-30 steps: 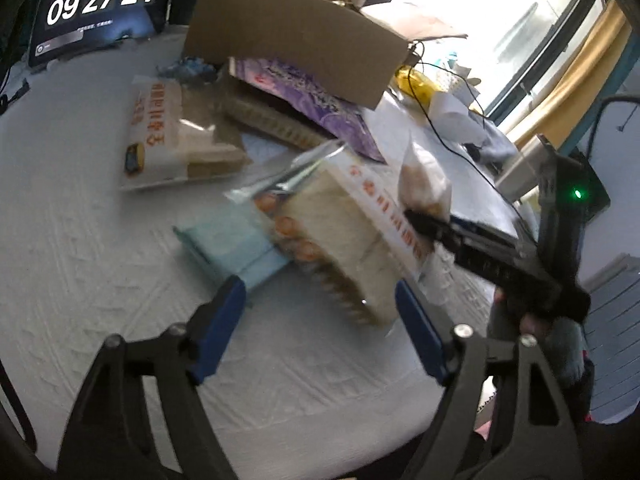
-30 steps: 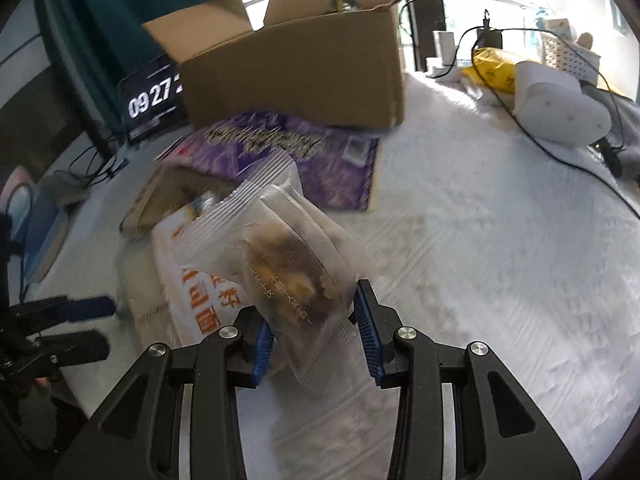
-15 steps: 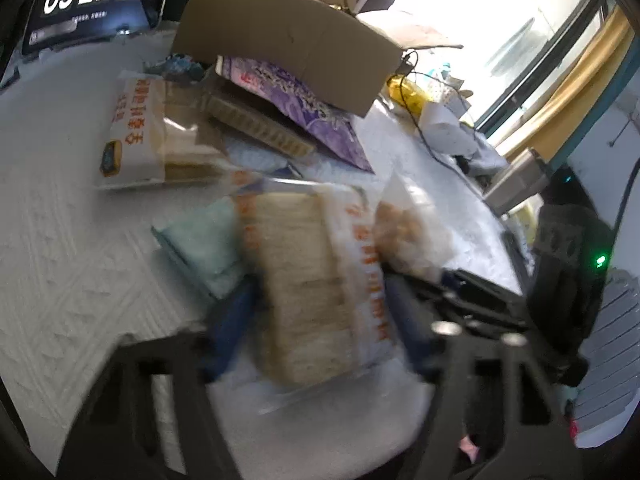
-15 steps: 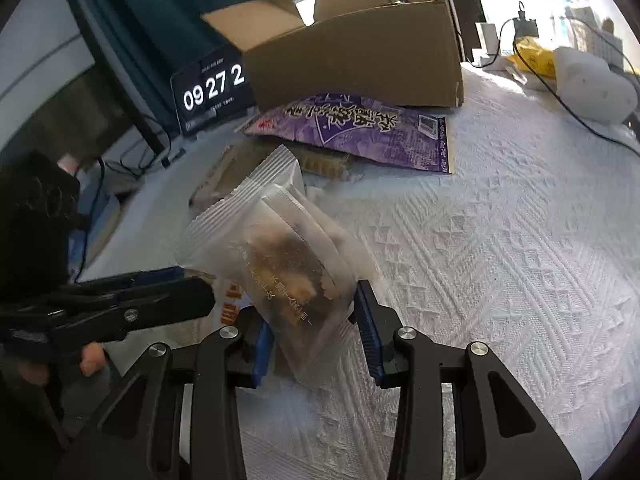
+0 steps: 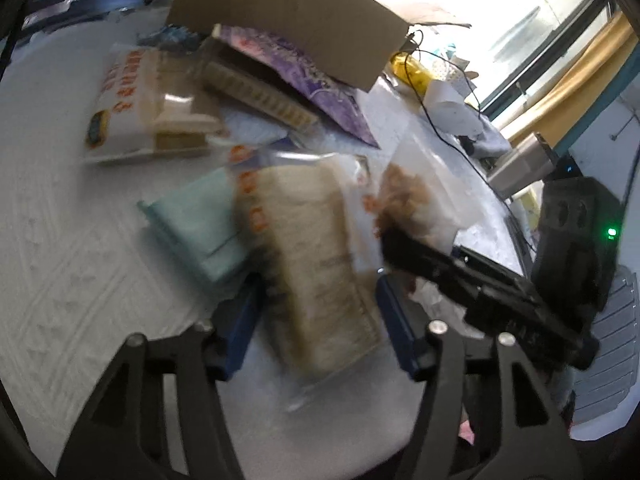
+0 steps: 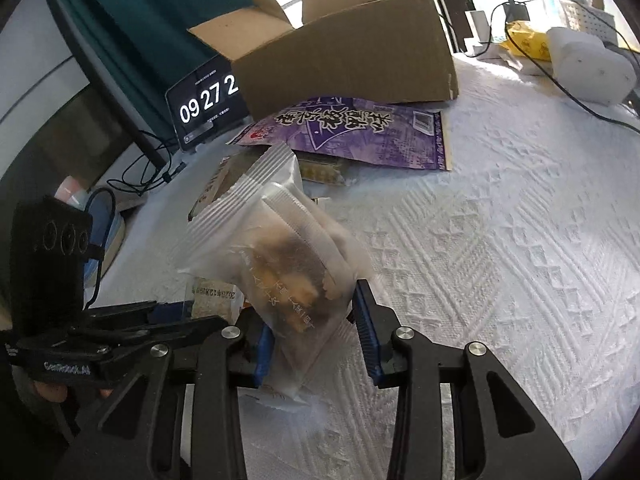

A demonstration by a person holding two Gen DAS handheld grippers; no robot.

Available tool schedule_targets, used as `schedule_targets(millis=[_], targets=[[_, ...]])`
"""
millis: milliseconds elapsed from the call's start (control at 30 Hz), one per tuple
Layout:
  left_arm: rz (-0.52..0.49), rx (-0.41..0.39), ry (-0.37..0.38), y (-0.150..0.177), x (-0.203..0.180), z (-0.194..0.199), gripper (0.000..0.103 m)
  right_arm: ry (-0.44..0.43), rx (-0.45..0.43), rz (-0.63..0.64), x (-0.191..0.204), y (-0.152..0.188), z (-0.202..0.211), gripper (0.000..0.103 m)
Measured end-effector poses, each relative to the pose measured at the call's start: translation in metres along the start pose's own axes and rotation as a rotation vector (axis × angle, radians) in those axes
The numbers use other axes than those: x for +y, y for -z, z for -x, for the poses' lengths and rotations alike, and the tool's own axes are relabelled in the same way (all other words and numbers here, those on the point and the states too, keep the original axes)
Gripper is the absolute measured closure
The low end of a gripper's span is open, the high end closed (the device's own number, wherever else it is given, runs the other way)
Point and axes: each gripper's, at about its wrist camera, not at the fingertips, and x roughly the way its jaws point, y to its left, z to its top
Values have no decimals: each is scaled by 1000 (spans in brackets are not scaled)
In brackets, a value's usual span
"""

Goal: Organize snacks
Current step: 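Lift both held bags and carry them over the cardboard box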

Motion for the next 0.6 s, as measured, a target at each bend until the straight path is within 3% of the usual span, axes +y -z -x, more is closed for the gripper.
schedule_targets(millis=[33,167,300,600], targets=[[-6,-4,-1,-1,-4,-2,43,7,-1,11,3,0,-1,65],[-61,-65,-5,-5,-15,10,73,16,-23,7,4,-4,6,66],[-135,-126,-30,-13,-29,26,80,-12,-50,-3,2,-11,16,66],[-162,-247,-38,-57,-30,67,80,16,-132,24,2,-53,34,66]])
